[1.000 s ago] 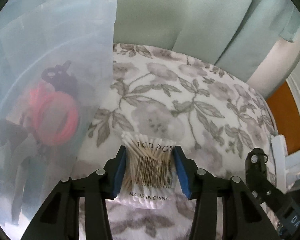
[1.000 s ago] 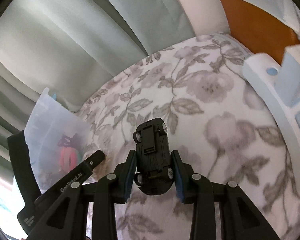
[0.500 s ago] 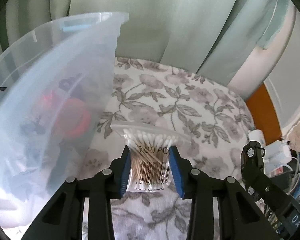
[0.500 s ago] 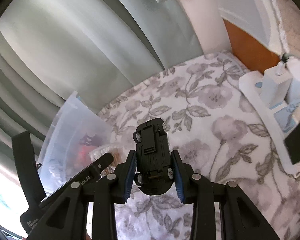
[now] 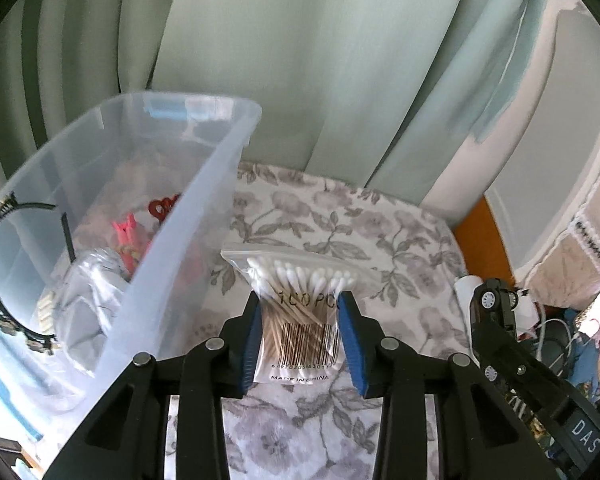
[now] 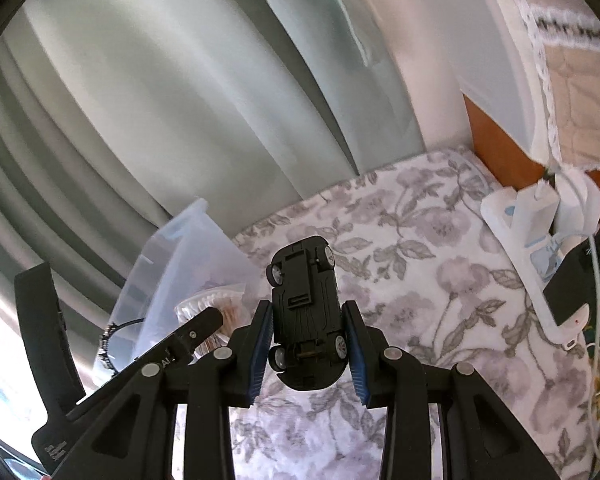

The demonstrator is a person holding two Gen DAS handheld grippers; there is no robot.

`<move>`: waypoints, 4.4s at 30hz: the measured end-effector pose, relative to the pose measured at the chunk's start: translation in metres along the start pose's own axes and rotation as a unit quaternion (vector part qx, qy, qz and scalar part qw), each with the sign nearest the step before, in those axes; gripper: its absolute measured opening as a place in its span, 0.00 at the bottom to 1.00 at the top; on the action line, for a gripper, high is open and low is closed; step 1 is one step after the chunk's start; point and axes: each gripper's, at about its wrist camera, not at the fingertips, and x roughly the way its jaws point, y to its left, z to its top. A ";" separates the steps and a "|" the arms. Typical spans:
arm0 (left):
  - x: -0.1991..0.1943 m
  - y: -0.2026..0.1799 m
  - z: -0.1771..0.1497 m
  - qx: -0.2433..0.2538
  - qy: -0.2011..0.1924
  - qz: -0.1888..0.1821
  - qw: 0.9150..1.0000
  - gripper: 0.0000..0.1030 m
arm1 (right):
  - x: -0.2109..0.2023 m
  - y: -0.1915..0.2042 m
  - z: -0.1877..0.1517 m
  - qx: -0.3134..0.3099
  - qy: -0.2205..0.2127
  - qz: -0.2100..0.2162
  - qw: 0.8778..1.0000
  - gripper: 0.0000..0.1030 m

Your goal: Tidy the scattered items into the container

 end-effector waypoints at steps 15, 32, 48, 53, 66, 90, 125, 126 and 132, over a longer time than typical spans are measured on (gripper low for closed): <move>-0.083 0.011 0.020 -0.008 -0.083 -0.040 0.996 0.37 | -0.054 0.056 0.008 -0.048 -0.064 0.011 0.997 0.36; -0.147 0.056 0.037 -0.050 -0.160 -0.045 0.985 0.37 | -0.087 0.139 0.008 -0.126 -0.102 0.046 0.986 0.36; -0.156 0.124 0.046 -0.113 -0.178 -0.023 0.977 0.37 | -0.060 0.195 -0.003 -0.177 -0.075 0.064 0.979 0.36; -0.151 0.141 0.048 -0.128 -0.175 -0.016 0.976 0.37 | -0.048 0.207 -0.007 -0.189 -0.062 0.067 0.978 0.36; -0.132 0.180 0.042 -0.158 -0.151 -0.014 0.976 0.37 | -0.009 0.226 -0.019 -0.211 -0.021 0.067 0.975 0.36; -0.095 0.212 0.040 -0.174 -0.109 -0.004 0.979 0.38 | 0.050 0.235 -0.034 -0.224 0.044 0.052 0.972 0.37; -0.073 0.172 0.038 -0.148 -0.072 -0.007 0.986 0.86 | 0.055 0.202 -0.031 -0.181 0.064 0.037 0.981 0.71; -0.075 0.171 0.038 -0.145 -0.072 -0.004 0.987 0.88 | 0.054 0.201 -0.031 -0.180 0.063 0.037 0.981 0.75; -0.082 0.160 0.037 -0.127 -0.074 0.006 0.989 0.89 | 0.043 0.193 -0.028 -0.165 0.050 0.028 0.985 0.91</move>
